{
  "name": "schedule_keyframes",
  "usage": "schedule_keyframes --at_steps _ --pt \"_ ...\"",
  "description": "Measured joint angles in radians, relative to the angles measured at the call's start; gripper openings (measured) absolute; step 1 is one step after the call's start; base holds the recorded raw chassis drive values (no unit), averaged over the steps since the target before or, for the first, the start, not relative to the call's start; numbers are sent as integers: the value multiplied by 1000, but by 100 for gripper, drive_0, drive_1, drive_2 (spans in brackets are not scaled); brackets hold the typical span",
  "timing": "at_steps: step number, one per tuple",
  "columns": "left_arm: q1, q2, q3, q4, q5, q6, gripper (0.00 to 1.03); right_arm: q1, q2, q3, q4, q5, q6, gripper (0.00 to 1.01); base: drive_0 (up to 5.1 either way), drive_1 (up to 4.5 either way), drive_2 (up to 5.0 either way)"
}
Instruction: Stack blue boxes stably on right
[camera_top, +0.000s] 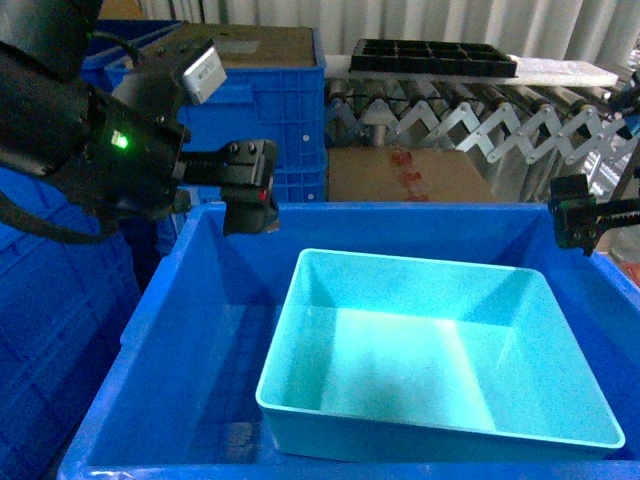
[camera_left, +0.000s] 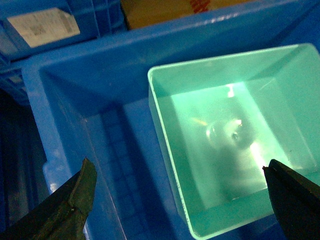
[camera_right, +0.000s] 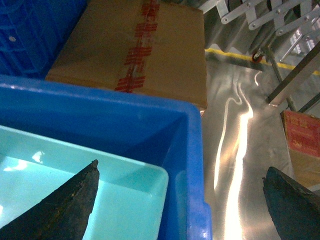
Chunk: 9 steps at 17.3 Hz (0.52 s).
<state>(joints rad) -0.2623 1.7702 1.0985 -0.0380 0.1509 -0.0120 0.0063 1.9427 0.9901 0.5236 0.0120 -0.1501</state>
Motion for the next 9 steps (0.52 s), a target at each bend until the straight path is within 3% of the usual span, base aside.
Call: schedule_keyframes --at_steps 3,6,7,9 --pt "52 -144 -26 -6 50 -14 98 -17 -111 4 11 -41 7 98 0 0 0" --pt "151 -424 -159 -138 80 -37 98 -106 -374 -106 -25 -113 7 98 0 0 0" --pt "154 -520 -183 -186 76 -48 98 -150 -496 -159 -82 -143 8 98 0 0 0" --pt "101 -693 -188 -279 49 -92 98 -224 -689 -232 -195 -185 8 98 0 0 0"
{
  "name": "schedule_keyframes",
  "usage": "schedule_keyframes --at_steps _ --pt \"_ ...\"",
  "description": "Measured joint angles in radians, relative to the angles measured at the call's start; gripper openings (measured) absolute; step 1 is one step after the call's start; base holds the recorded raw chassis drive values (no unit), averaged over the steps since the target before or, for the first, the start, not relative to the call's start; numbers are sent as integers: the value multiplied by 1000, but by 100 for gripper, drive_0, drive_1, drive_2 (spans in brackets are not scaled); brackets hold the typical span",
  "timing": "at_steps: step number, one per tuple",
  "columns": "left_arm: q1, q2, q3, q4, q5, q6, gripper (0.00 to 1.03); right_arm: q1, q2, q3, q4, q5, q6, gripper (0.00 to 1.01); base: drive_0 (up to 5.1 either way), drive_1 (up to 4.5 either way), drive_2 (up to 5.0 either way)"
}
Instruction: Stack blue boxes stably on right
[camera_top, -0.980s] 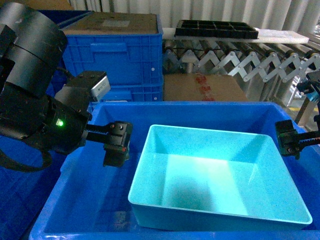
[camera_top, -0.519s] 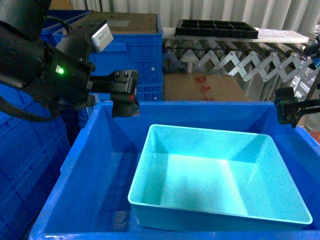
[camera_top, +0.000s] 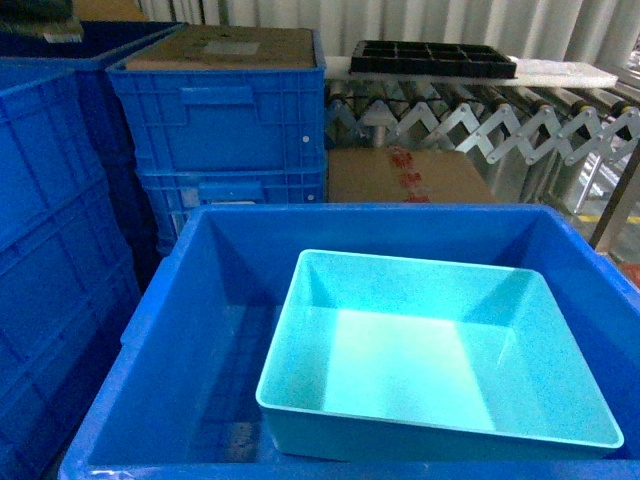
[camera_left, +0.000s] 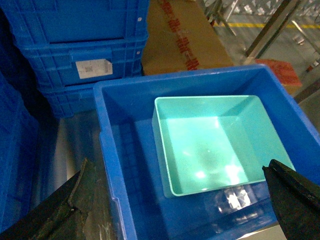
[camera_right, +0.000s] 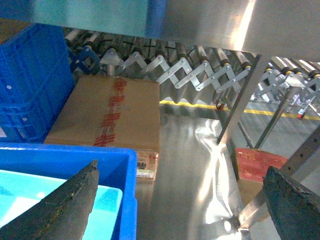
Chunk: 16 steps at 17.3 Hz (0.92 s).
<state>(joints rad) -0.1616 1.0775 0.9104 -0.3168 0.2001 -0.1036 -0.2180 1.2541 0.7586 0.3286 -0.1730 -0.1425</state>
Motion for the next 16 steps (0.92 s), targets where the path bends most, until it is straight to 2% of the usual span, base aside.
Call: schedule_keyframes --at_steps 1,2,4,5,6,7,8,9,12,13,14,15,16 --pt "-34 -45 0 -4 -14 -31 98 -12 -58 -17 -10 -1 4 98 0 0 0" --pt "-52 -61 1 21 -19 -69 98 -11 -92 -23 -13 -24 7 98 0 0 0" --pt "-50 -56 1 13 -26 -104 98 -5 -88 -23 -17 -34 11 98 0 0 0" --pt "-48 -55 0 22 -32 -108 98 -4 -82 -50 69 -37 32 94 0 0 0" --pt "-79 -99 -117 307 -211 -47 86 15 -117 -129 180 -24 81 81 0 0 0" --pt "-72 -172 -259 492 -342 18 74 38 -172 -220 230 -10 105 68 0 0 0" --pt "-38 -225 -369 616 -388 55 62 57 -213 -290 256 10 117 55 0 0 0" --pt "-7 -255 -435 677 -387 68 51 71 -245 -344 273 24 124 44 0 0 0" --pt "35 -352 -606 726 -328 86 13 112 -353 -486 294 67 127 6 0 0 0" --pt "51 -385 -639 737 -314 85 1 121 -386 -519 296 82 130 2 0 0 0" --pt "64 -417 -672 739 -302 87 2 135 -422 -551 293 88 131 2 0 0 0" --pt "97 -452 -711 736 -267 87 2 175 -457 -579 281 138 132 2 0 0 0" --pt "114 -461 -721 734 -235 87 2 200 -474 -591 277 158 132 2 0 0 0"
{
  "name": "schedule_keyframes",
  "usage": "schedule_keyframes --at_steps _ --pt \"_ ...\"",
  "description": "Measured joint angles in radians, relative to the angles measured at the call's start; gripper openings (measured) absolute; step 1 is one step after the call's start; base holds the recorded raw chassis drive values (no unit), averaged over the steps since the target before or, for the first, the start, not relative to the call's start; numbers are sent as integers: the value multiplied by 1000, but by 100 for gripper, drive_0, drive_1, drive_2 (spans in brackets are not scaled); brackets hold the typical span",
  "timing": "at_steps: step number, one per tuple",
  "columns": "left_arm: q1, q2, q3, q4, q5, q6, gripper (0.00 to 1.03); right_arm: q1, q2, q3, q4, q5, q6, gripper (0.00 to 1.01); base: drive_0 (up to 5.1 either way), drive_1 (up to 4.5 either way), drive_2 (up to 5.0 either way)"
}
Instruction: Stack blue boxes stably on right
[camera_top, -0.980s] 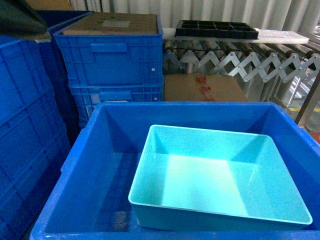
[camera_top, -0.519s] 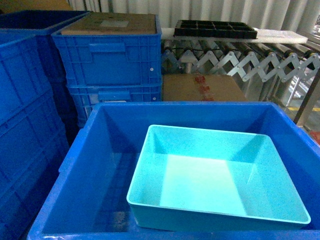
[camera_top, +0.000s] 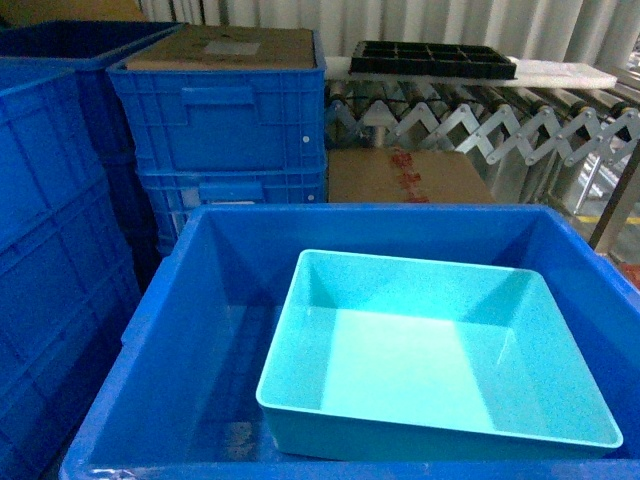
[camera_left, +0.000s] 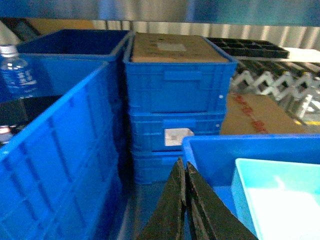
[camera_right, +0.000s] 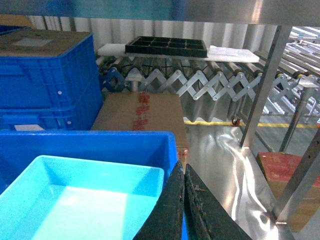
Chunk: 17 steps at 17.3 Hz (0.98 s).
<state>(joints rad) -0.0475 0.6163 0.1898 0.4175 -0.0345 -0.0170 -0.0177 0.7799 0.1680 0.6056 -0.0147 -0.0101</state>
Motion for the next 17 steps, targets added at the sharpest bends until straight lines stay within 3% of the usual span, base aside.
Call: schedule_keyframes --at_steps 4,17 --pt "51 -40 -33 -5 24 0 2 23 -53 -34 -17 5 0 2 0 0 0" --pt "47 -179 -114 -62 34 0 2 18 -223 -108 -118 12 0 2 0 0 0"
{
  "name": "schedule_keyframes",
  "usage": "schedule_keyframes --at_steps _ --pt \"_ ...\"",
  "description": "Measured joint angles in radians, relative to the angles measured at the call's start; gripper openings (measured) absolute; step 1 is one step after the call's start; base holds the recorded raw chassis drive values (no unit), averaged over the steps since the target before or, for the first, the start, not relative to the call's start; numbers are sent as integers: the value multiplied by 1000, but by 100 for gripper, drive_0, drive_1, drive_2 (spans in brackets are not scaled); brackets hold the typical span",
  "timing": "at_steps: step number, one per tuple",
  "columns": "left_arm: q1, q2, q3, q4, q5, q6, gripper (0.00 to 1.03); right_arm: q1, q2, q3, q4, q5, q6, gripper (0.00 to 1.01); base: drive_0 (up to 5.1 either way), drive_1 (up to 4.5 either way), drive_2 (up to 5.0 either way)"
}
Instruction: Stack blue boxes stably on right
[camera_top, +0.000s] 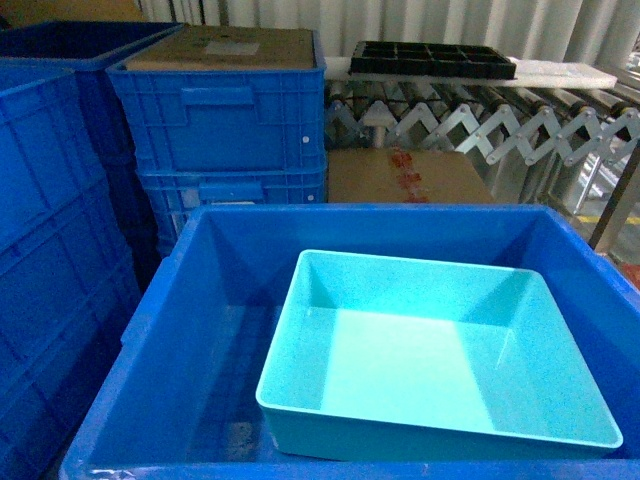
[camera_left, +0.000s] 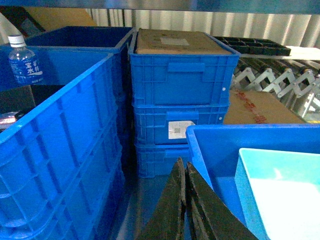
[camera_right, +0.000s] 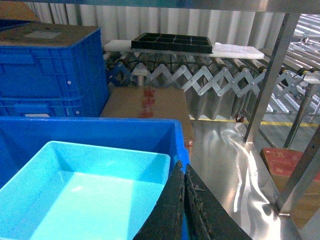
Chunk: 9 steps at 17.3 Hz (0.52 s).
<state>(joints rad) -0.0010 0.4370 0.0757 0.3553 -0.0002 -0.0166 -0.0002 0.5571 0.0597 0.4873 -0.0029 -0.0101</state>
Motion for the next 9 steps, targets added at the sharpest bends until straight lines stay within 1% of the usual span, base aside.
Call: schedule_keyframes --at_steps 2,3,4,6,8,9 --pt "0 -52 -18 -32 0 0 2 0 -66 -13 -46 0 0 2 0 0 0" --pt "0 -81 -26 -53 0 0 2 0 -92 -39 -17 0 0 2 0 0 0" --pt "0 -114 -35 -76 -1 0 2 0 -113 -47 -56 0 0 2 0 0 0" --pt "0 -164 -61 -85 0 0 2 0 -211 -47 -137 0 0 2 0 0 0" --pt "0 -223 -61 -140 0 0 2 0 -282 -47 -211 0 0 2 0 0 0" --pt "0 -239 -61 -154 0 0 2 0 -304 -47 -229 0 0 2 0 0 0"
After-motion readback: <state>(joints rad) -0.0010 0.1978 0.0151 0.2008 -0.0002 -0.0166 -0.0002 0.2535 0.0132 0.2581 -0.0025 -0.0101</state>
